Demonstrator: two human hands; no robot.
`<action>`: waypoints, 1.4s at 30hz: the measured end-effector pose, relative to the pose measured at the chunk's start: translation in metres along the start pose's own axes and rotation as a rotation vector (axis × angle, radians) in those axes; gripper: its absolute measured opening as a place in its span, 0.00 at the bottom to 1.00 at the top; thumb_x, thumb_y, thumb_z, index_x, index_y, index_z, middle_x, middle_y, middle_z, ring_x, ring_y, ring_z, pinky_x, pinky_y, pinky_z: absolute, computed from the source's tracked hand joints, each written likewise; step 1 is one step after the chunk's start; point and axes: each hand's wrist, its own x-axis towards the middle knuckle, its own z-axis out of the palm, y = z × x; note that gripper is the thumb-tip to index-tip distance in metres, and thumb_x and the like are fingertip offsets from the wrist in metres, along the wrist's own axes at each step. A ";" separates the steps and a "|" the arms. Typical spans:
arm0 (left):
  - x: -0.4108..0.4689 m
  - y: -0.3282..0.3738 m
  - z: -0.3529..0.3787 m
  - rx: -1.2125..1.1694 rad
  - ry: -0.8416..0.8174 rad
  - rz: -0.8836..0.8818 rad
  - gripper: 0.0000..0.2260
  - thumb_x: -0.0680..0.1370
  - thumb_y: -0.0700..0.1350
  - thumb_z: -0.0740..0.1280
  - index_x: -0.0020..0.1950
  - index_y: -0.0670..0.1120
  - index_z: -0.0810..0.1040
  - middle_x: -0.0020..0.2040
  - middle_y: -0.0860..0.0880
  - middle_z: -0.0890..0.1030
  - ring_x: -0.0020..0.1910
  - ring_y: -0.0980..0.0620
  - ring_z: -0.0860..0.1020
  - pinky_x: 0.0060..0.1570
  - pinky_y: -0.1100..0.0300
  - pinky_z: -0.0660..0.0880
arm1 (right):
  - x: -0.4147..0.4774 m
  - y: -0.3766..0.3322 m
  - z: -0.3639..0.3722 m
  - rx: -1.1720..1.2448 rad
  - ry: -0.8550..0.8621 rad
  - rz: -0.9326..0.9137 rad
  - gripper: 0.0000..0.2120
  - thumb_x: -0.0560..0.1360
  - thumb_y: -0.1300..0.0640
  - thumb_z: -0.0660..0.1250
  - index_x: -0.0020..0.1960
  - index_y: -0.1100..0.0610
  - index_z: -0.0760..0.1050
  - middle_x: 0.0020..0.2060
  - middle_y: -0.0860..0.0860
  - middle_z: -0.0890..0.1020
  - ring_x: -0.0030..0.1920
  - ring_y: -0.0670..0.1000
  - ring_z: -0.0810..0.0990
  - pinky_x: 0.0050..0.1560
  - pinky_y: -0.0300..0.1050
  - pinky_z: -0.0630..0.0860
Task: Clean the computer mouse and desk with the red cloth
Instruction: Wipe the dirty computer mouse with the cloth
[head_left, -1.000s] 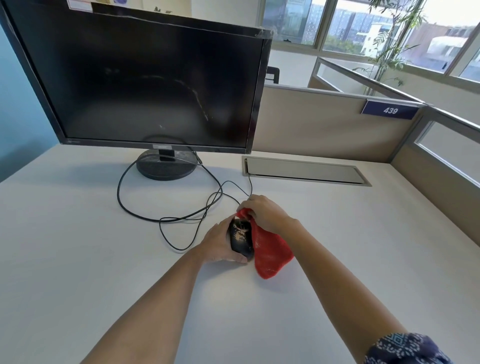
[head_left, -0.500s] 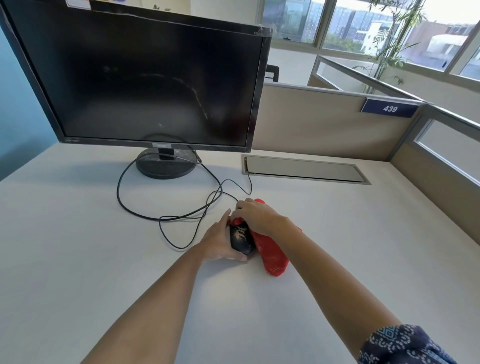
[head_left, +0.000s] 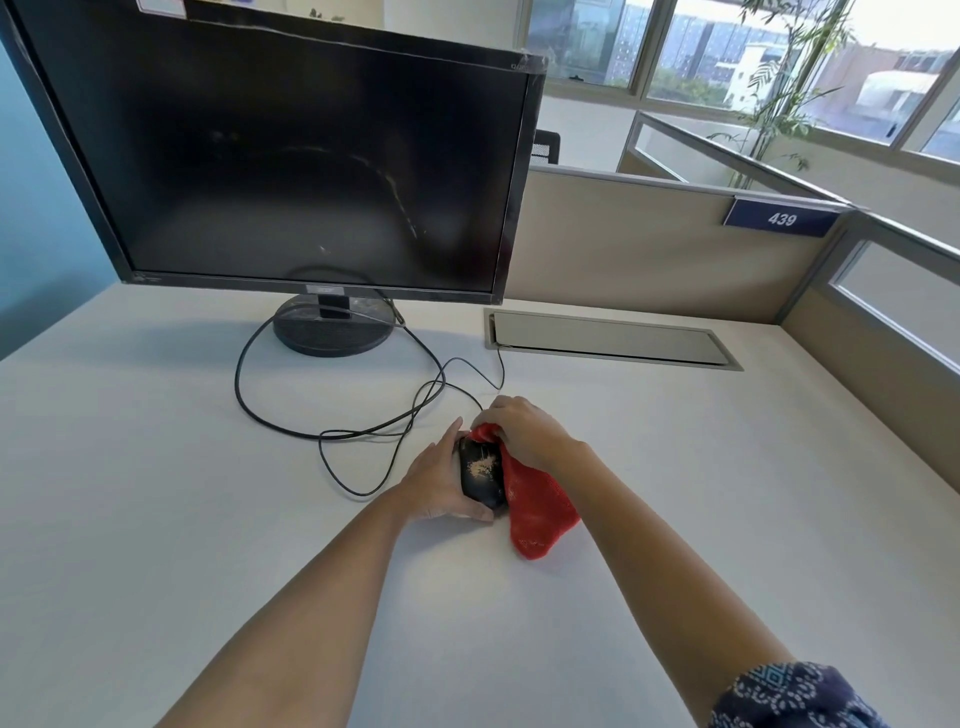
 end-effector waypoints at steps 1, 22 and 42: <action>0.000 0.000 0.000 0.001 -0.002 0.001 0.61 0.57 0.50 0.82 0.77 0.49 0.43 0.73 0.54 0.63 0.71 0.51 0.60 0.70 0.56 0.57 | 0.001 -0.001 0.001 -0.012 -0.014 -0.001 0.21 0.76 0.69 0.55 0.62 0.54 0.76 0.59 0.57 0.75 0.62 0.58 0.71 0.62 0.55 0.71; 0.001 -0.001 0.000 0.039 0.004 0.035 0.63 0.51 0.57 0.78 0.77 0.46 0.44 0.72 0.53 0.63 0.71 0.49 0.61 0.70 0.56 0.57 | -0.004 0.016 0.002 0.107 -0.057 0.118 0.19 0.74 0.69 0.56 0.58 0.57 0.77 0.56 0.58 0.76 0.58 0.59 0.74 0.60 0.51 0.71; 0.005 -0.006 0.001 -0.085 0.011 -0.070 0.67 0.53 0.49 0.82 0.75 0.55 0.34 0.71 0.51 0.67 0.69 0.51 0.65 0.69 0.54 0.65 | 0.019 -0.022 -0.002 -0.316 -0.102 -0.256 0.18 0.77 0.67 0.57 0.59 0.51 0.76 0.59 0.52 0.76 0.61 0.55 0.71 0.58 0.50 0.73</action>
